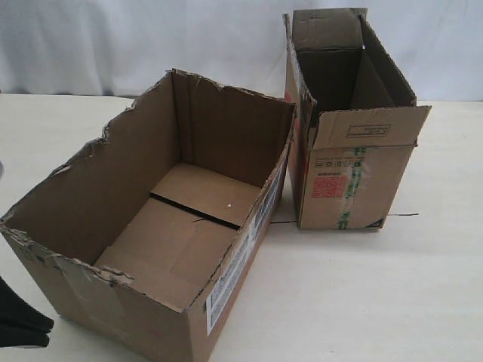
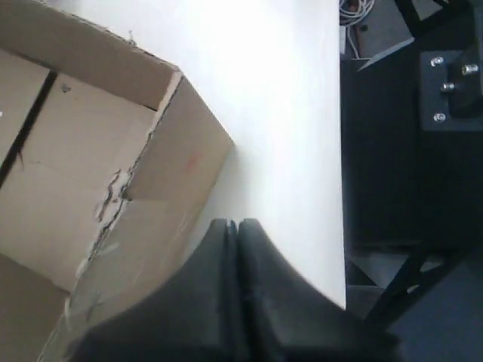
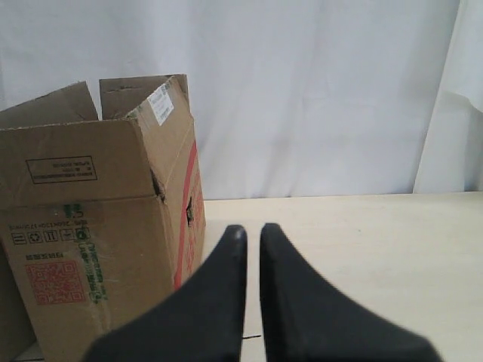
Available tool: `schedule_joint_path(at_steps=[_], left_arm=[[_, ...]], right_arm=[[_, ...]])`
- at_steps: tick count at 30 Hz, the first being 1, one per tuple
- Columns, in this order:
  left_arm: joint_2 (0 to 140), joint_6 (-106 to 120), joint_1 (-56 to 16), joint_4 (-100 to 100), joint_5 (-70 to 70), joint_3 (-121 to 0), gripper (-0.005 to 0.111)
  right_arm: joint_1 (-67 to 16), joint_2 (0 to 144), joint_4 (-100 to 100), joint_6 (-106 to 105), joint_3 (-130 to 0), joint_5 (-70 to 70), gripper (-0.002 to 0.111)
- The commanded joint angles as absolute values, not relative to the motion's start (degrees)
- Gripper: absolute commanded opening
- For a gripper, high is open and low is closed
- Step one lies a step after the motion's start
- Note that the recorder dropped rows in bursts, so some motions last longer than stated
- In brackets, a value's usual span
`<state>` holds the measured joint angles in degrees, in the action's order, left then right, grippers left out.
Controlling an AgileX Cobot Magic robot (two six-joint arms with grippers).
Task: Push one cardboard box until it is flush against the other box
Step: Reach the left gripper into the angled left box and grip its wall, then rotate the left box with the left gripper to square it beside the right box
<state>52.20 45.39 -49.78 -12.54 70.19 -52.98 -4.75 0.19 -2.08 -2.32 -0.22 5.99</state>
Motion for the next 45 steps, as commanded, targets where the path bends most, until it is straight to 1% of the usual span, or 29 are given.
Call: schedule_joint_path(at_steps=[1, 7, 11, 20, 26, 31, 34, 37, 42, 45], left_arm=[[60.83, 46.83, -51.45, -12.10, 69.96, -53.35, 0.000], [76.91, 46.83, -57.47, -10.04, 69.09, -53.35, 0.000], [82.23, 46.83, -59.21, -9.91, 55.34, -53.35, 0.000], [82.46, 46.23, -59.21, -5.98, 41.74, -53.35, 0.000], [82.46, 46.23, -59.00, -4.57, 35.75, -53.35, 0.000], [82.46, 46.23, -56.70, -3.60, 32.25, -53.35, 0.000], [82.46, 46.23, -53.44, -3.60, 31.79, -53.35, 0.000], [82.46, 46.23, -51.65, -3.60, 30.26, -53.35, 0.000], [82.95, 46.69, -51.07, -3.47, 22.22, -53.35, 0.000], [84.77, 46.69, -51.07, -3.47, 20.88, -53.35, 0.000]], right_arm=[[-4.80, 0.00, -2.28, -2.25, 0.00, 6.13, 0.005], [-4.80, 0.00, -2.28, -2.25, 0.00, 6.13, 0.005], [-4.80, 0.00, -2.28, -2.25, 0.00, 6.13, 0.005], [-4.80, 0.00, -2.28, -2.25, 0.00, 6.13, 0.005], [-4.80, 0.00, -2.28, -2.25, 0.00, 6.13, 0.005], [-4.80, 0.00, -2.28, -2.25, 0.00, 6.13, 0.005], [-4.80, 0.00, -2.28, -2.25, 0.00, 6.13, 0.005], [-4.80, 0.00, -2.28, -2.25, 0.00, 6.13, 0.005], [-4.80, 0.00, -2.28, -2.25, 0.00, 6.13, 0.005], [-4.80, 0.00, -2.28, -2.25, 0.00, 6.13, 0.005]])
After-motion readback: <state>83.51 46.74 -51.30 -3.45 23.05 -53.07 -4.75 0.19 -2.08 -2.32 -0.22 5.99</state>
